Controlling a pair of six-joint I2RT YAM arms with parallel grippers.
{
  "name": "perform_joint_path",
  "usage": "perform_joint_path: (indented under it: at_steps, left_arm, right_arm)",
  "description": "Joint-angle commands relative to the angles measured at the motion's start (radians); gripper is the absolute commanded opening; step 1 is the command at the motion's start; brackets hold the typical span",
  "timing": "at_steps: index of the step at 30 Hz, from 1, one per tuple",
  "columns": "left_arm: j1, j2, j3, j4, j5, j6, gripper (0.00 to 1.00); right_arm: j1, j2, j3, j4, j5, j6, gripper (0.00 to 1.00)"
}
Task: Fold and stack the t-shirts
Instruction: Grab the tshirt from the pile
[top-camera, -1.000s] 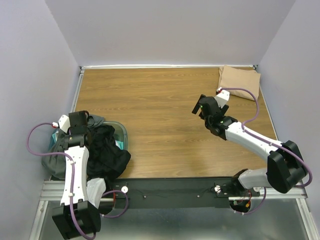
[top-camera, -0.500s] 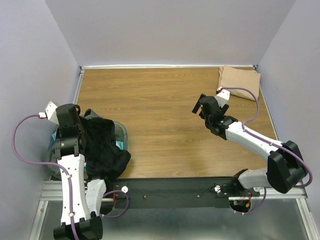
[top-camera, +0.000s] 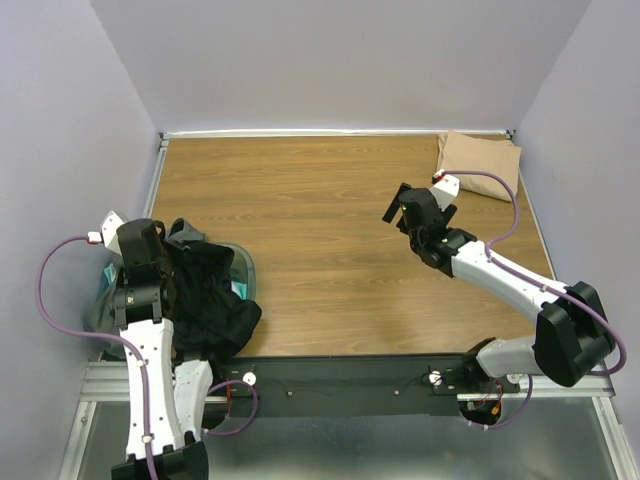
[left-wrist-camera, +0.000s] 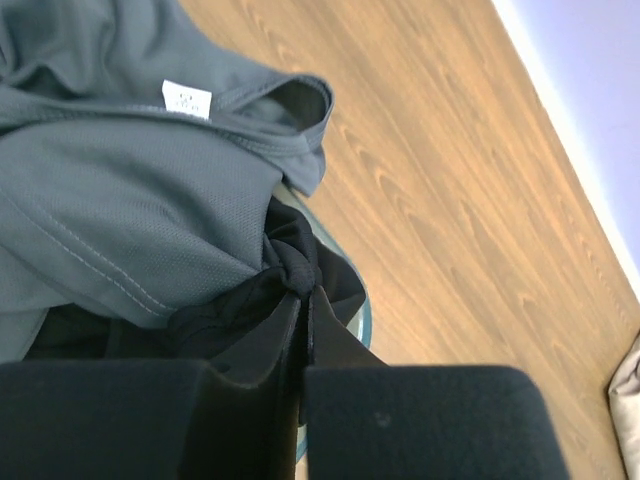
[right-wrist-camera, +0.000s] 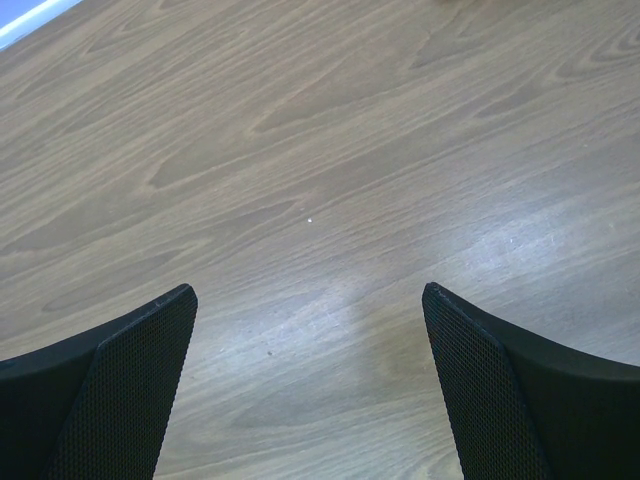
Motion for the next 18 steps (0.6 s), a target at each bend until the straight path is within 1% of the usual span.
perform_joint_path:
  at_steps: [1,3,4,7,8,10,11,16,18]
  left_arm:
    - [0.006,-0.051,-0.048,0.002,0.071,-0.011,0.11]
    - [0.005,-0.069,-0.063,-0.009,0.081,-0.012,0.15]
    - [0.006,-0.072,-0.078,-0.018,0.087,-0.012,0.18]
    - [0.005,-0.089,-0.104,-0.031,0.099,-0.009,0.22]
    - [0.006,-0.098,-0.109,-0.037,0.104,-0.014,0.27]
    - [0.005,-0.112,-0.114,-0.046,0.105,-0.023,0.29]
    - [0.005,-0.117,-0.117,-0.052,0.107,-0.026,0.36]
    - [0.005,-0.134,-0.123,-0.066,0.11,-0.034,0.36]
    - [0.006,-0.137,-0.124,-0.064,0.113,-0.031,0.34]
  right_arm:
    - [-0.006,0.002,0.02,-0.021,-0.011,-0.005,1.0]
    - [-0.006,0.002,0.019,-0.023,-0.019,-0.004,1.0]
    - [-0.006,0.002,0.019,-0.023,-0.022,-0.002,1.0]
    - [-0.006,0.003,0.016,-0.026,-0.034,-0.002,1.0]
    - [-0.006,0.003,0.014,-0.026,-0.036,-0.002,1.0]
    - [-0.006,0.002,0.011,-0.029,-0.045,0.001,1.0]
    - [-0.006,0.0,0.009,-0.029,-0.045,0.002,1.0]
    - [-0.006,-0.005,0.002,-0.035,-0.057,0.01,1.0]
    - [-0.006,-0.006,0.002,-0.038,-0.061,0.01,1.0]
